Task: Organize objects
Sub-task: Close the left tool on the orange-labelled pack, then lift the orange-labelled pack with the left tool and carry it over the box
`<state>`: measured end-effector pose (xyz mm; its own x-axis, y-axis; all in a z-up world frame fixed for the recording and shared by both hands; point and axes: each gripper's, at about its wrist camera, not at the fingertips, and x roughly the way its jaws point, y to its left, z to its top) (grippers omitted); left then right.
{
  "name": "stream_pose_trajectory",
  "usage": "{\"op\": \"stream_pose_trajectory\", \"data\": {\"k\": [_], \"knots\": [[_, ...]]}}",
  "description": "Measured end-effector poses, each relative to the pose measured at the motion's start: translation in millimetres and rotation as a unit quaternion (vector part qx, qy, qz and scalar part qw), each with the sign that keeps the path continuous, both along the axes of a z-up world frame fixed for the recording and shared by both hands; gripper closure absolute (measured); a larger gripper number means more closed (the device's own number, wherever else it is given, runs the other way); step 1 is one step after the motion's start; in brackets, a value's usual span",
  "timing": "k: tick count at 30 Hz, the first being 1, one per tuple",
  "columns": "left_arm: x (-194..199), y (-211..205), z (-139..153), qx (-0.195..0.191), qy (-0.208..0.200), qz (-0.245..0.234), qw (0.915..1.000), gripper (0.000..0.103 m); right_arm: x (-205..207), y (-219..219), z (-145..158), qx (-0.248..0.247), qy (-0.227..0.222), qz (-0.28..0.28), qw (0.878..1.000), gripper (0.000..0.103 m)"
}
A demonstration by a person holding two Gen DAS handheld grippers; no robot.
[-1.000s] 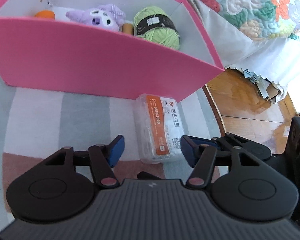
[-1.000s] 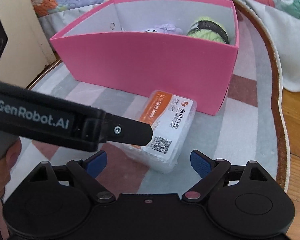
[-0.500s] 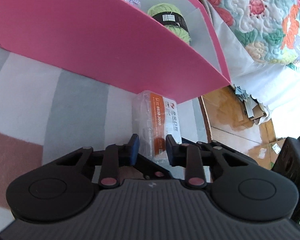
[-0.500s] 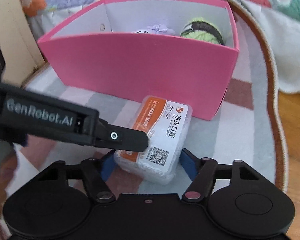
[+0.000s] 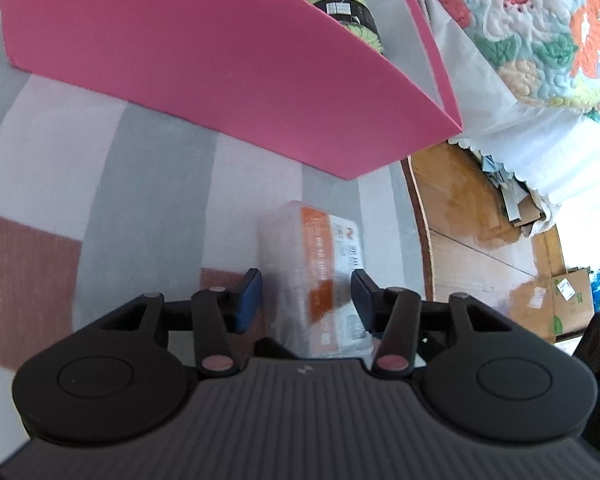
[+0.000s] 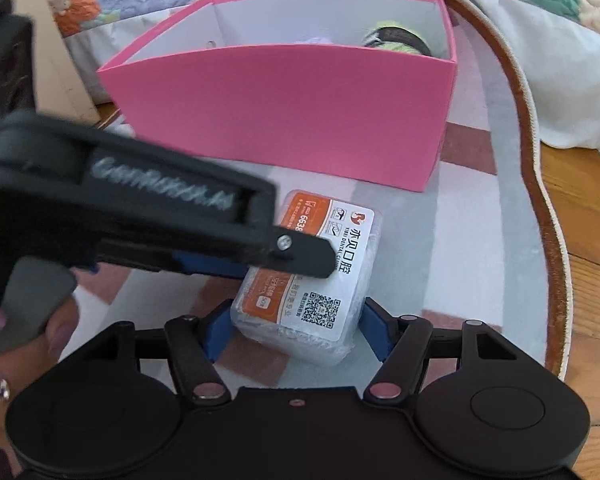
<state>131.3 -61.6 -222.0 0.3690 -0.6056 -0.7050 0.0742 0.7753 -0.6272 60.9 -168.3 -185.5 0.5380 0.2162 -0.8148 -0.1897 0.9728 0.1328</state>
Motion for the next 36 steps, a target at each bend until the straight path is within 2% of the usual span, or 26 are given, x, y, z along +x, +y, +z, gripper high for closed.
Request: {"op": "stream_pose_trajectory", "data": {"k": [5,10,13,19,25,30,36], "knots": [[-18,5,12,0.021,-0.021,0.001,0.9995,0.061,-11,3,4,0.025,0.006,0.003,1.000,0.033],[-39,20,26,0.001,-0.022,0.004,0.9997,0.062,-33,9,21,0.023,-0.014,0.023,0.999,0.033],[-52,23,41,0.002,-0.033,0.000,0.9994,0.062,-46,11,34,0.021,-0.022,0.041,0.999,0.033],[-71,27,76,-0.015,-0.055,0.005,0.9984,0.062,-67,7,71,0.031,-0.054,0.048,0.997,0.033],[-83,52,114,-0.044,-0.059,0.020,0.9971,0.062,-81,8,106,0.041,-0.099,0.085,0.991,0.033],[-81,62,155,-0.030,-0.093,0.018,0.9950,0.062,-76,14,140,0.054,-0.126,0.098,0.986,0.033],[-70,67,204,-0.003,-0.124,0.016,0.9921,0.062,-60,22,178,0.031,-0.147,0.121,0.981,0.033]]}}
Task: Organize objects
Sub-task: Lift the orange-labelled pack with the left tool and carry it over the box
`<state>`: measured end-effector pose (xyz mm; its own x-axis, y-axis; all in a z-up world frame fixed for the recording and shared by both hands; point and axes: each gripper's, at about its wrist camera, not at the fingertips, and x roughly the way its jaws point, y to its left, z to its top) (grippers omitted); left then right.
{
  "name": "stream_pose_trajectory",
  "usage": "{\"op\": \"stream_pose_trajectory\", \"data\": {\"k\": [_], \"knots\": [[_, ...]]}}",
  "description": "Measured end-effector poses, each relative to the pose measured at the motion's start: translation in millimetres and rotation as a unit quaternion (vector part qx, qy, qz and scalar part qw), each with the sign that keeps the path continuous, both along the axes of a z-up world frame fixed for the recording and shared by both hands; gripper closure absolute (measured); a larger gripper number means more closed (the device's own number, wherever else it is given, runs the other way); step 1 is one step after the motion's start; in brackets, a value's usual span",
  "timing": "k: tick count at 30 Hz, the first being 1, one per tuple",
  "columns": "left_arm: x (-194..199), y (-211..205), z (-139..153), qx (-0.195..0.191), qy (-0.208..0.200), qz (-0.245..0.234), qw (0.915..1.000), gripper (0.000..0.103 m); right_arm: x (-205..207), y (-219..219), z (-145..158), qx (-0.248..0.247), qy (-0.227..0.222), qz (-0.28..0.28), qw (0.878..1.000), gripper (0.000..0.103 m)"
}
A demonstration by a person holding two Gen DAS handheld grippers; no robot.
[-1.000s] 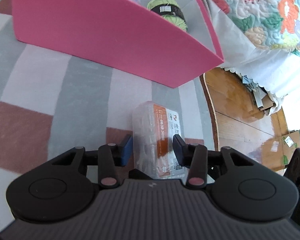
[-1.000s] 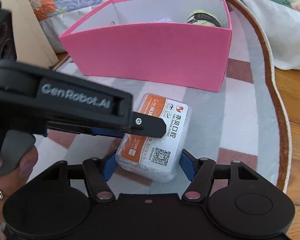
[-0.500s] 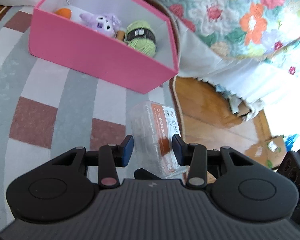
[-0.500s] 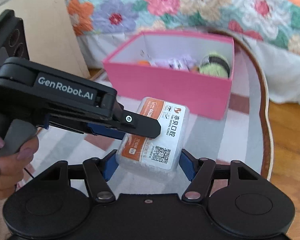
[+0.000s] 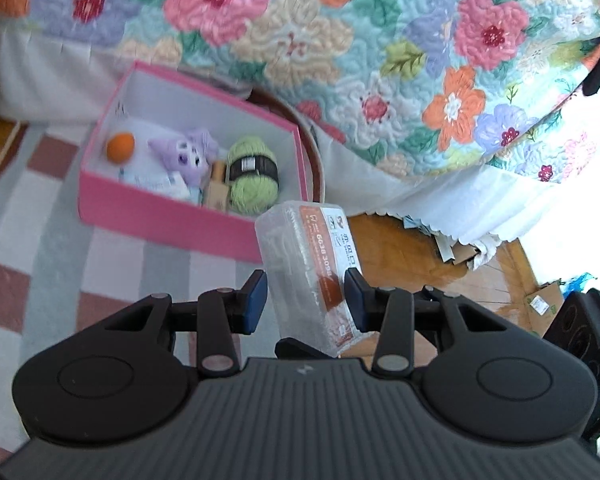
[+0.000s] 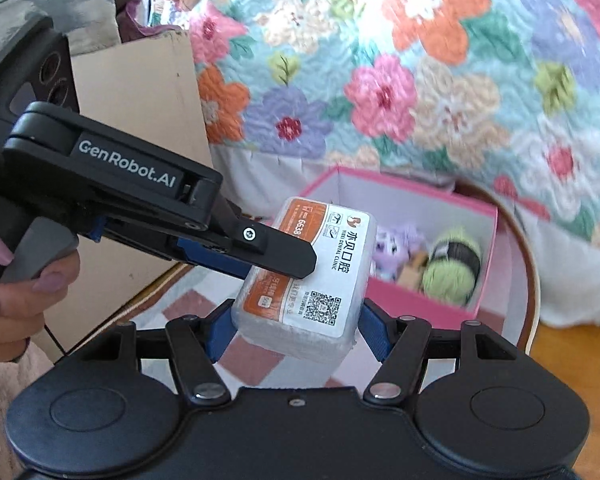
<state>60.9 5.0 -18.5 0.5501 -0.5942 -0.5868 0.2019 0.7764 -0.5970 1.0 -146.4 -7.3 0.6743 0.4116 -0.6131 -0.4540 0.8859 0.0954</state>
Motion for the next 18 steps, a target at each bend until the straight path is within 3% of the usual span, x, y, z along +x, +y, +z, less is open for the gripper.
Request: {"op": "stream_pose_trajectory", "data": {"k": [8,18], "knots": [[35,1,39,0.034,-0.044,0.006,0.9985,0.063,44,-3,28,0.004,-0.016,0.004,1.000,0.033],[128,6,32,0.056,-0.040,0.026,0.9973,0.062,152,-29,6,0.083,0.010,-0.004,0.996,0.033]]}}
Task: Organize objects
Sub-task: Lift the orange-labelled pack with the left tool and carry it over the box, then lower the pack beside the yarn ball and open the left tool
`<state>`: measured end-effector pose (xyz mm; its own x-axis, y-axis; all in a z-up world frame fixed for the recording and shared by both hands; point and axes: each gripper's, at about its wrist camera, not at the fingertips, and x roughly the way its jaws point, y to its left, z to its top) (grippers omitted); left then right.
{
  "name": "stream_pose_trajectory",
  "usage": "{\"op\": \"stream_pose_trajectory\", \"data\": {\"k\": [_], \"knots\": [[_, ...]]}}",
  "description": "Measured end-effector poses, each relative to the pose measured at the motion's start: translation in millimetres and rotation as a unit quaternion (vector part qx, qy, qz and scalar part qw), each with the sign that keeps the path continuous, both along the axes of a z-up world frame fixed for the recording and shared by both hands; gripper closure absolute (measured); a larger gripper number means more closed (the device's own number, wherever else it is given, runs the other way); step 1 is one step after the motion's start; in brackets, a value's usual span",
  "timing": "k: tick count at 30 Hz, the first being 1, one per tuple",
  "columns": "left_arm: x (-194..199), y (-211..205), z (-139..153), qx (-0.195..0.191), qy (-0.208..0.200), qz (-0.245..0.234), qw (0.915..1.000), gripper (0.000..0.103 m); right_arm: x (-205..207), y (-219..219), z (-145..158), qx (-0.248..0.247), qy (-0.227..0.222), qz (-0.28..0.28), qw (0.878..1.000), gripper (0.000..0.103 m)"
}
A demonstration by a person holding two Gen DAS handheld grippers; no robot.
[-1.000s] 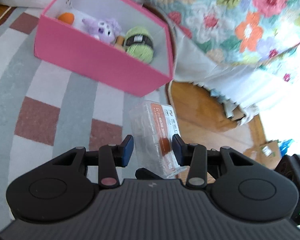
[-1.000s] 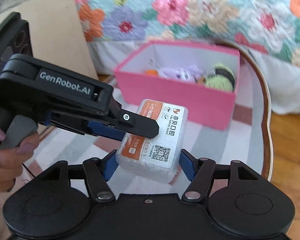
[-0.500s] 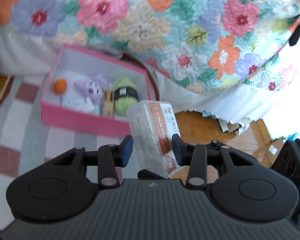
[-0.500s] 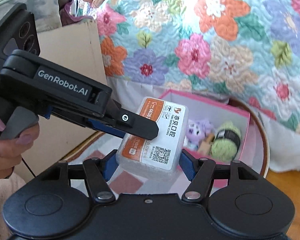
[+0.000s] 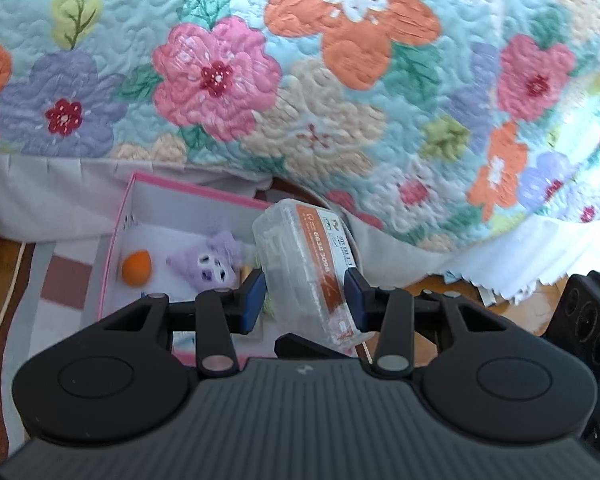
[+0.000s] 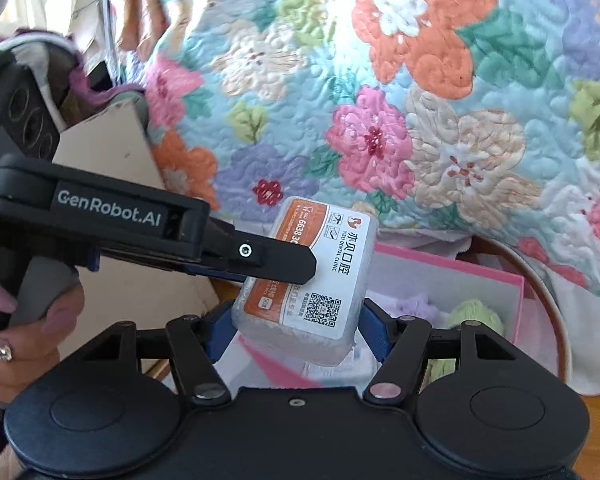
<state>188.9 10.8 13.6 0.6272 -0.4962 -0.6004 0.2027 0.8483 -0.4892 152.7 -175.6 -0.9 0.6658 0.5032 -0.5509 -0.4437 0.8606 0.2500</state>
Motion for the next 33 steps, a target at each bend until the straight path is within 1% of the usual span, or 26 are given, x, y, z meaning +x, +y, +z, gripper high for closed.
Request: {"op": "stream_pose_trajectory", "data": {"k": [3,5,6,7,8,10,12,15,19,24,29,33], "knots": [[28,0,-11,0.002,0.007,0.007,0.9999,0.062,30,-5,-10,0.014,0.014,-0.008,1.000,0.033],[47,0,-26,-0.003,0.017,0.011,0.9998,0.062,49,-7,-19,0.019,0.032,-0.016,0.999,0.033],[54,0,-33,-0.004,0.021,0.010,0.9997,0.062,58,-8,-26,0.017,0.040,-0.020,0.999,0.033],[60,0,-43,-0.003,0.029,0.008,0.9995,0.062,66,-9,-32,0.009,0.045,-0.016,0.999,0.033],[64,0,-52,-0.011,0.032,0.007,0.9994,0.062,72,-9,-41,-0.004,0.045,-0.005,0.999,0.033],[70,0,-73,-0.028,0.051,0.006,0.9983,0.062,75,-16,-60,0.001,0.039,0.000,0.999,0.033],[76,-5,-92,-0.034,0.067,0.005,0.9971,0.062,77,-23,-80,0.006,0.054,-0.002,0.999,0.033],[85,-13,-121,-0.034,0.086,0.007,0.9957,0.062,85,-22,-105,-0.017,0.077,-0.012,0.997,0.034],[100,-14,-153,-0.061,0.109,0.022,0.9920,0.061,100,-22,-128,-0.042,0.105,-0.038,0.993,0.034],[112,-12,-173,-0.068,0.124,0.035,0.9893,0.062,119,-20,-147,-0.047,0.141,-0.062,0.987,0.034],[118,-11,-180,-0.062,0.132,0.043,0.9883,0.065,130,-8,-153,-0.072,0.153,-0.069,0.983,0.035],[122,-13,-179,-0.043,0.135,0.062,0.9880,0.061,138,0,-156,-0.089,0.165,-0.081,0.979,0.035]]}}
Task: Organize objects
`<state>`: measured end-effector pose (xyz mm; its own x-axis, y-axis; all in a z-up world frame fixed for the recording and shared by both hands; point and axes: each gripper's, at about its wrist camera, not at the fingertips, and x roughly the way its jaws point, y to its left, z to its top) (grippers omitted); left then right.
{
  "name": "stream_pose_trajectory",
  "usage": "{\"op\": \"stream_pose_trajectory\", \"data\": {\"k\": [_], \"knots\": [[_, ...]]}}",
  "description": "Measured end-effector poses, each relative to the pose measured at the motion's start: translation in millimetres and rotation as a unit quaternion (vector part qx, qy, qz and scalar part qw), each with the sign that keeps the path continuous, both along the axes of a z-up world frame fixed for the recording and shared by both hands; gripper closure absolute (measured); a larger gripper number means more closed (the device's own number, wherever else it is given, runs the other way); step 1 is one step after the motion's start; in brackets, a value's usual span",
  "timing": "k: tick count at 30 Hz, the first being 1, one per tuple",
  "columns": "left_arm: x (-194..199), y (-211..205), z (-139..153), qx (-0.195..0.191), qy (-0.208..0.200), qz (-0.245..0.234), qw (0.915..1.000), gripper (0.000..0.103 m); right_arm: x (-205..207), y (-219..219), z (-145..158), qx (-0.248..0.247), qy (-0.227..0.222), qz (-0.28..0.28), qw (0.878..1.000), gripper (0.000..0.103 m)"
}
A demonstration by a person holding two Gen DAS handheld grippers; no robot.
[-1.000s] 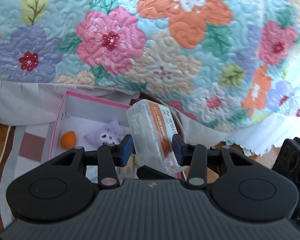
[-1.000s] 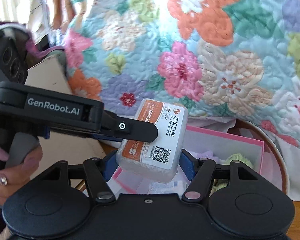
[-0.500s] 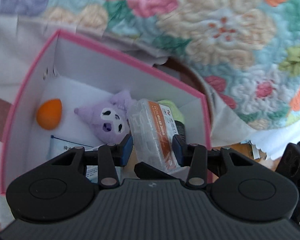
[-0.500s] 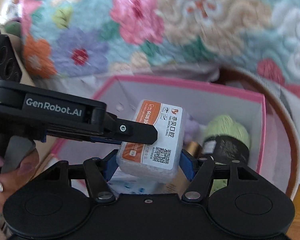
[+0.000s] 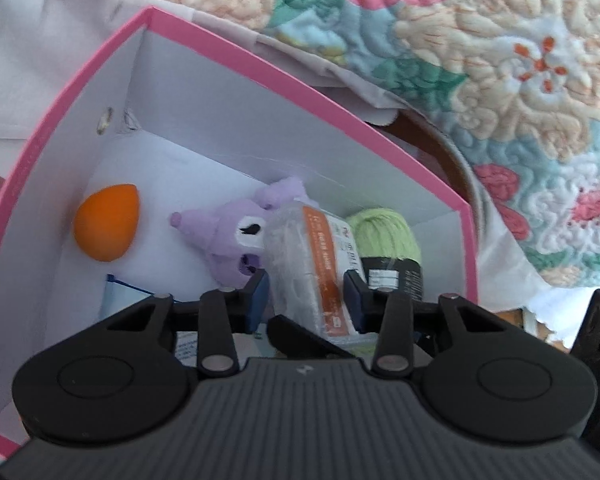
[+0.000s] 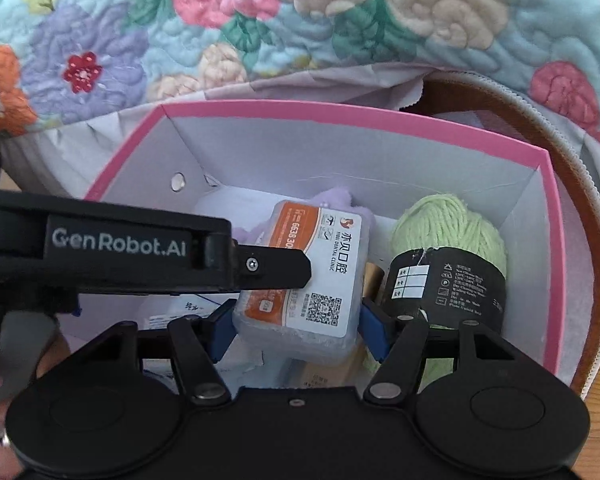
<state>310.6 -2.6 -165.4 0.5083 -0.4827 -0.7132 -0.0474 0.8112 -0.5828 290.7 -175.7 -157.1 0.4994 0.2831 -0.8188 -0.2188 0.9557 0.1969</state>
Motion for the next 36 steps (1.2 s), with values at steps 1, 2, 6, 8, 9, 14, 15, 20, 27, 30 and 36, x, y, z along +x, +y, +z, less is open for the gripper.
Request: {"op": "stream_pose_trajectory", "data": {"k": [1,2,6,8,9,14,15,20,27,30,36], "knots": [[1,1,2,0.006,0.002,0.002,1.0000,0.062,2,-1,0,0.005,0.004,-0.005,1.000,0.035],[1,2,4,0.012,0.004,0.003,0.9999,0.062,4,-2,0,0.011,0.010,-0.011,1.000,0.035],[-3,9,15,0.036,-0.003,0.015,0.9992,0.062,7,-3,-3,0.016,0.004,-0.019,1.000,0.033],[-7,13,20,0.041,-0.001,0.020,0.9990,0.062,8,-4,-4,0.029,0.013,-0.017,0.999,0.032],[-9,15,22,0.046,0.000,0.021,0.9987,0.062,7,-5,-3,0.037,0.014,-0.017,0.999,0.030],[-23,17,35,0.081,0.003,0.022,0.9964,0.062,-13,-6,17,0.037,-0.024,-0.002,0.999,0.024],[-26,17,37,0.082,0.005,0.023,0.9964,0.062,-19,-5,22,0.033,-0.033,0.004,0.999,0.024],[-48,18,53,0.094,0.007,0.019,0.9954,0.062,-47,-8,45,0.023,-0.061,0.016,0.998,0.024],[-78,19,89,0.130,-0.008,0.006,0.9915,0.061,-80,-18,85,0.026,-0.079,0.002,0.997,0.024],[-91,21,104,0.136,-0.014,0.002,0.9906,0.060,-95,-19,102,0.007,-0.101,-0.005,0.995,0.024],[-122,20,129,0.163,-0.023,-0.006,0.9864,0.058,-125,-20,131,-0.003,-0.123,-0.015,0.992,0.024]]}}
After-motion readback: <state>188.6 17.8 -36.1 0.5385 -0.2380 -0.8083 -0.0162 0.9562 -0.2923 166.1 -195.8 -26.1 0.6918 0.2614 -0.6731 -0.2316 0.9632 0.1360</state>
